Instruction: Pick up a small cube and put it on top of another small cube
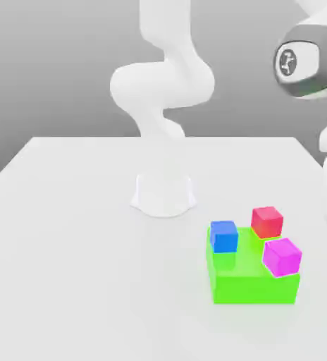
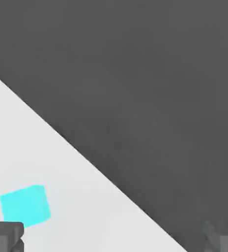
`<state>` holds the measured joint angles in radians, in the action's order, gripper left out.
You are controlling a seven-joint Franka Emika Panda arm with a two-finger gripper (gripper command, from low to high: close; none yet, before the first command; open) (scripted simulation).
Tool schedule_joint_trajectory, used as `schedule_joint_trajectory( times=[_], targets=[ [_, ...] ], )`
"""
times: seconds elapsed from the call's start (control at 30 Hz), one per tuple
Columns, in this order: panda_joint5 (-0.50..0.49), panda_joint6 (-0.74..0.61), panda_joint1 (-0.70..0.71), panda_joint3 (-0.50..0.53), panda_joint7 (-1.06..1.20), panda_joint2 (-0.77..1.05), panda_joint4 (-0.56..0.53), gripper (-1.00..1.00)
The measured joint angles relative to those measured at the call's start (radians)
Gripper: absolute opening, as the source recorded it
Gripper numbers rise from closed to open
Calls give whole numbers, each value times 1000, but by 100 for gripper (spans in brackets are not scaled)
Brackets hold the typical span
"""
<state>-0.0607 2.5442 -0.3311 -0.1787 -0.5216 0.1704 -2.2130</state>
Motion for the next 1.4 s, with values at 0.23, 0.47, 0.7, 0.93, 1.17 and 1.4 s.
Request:
schedule_joint_trajectory(
  times=[0.23,0.47,0.7,0.93,1.17,1.4],
  targets=[
    [-100,70,-94,-15,8,260,28,0],
    [-141,165,-129,21,-16,396,57,-100],
    [-114,101,-113,-2,4,313,38,-100],
    [-44,15,-71,-75,177,61,-125,-100],
    [73,-42,-86,-110,425,-202,-320,-100],
    [171,-106,-158,-75,661,-462,-513,-100]
  ],
)
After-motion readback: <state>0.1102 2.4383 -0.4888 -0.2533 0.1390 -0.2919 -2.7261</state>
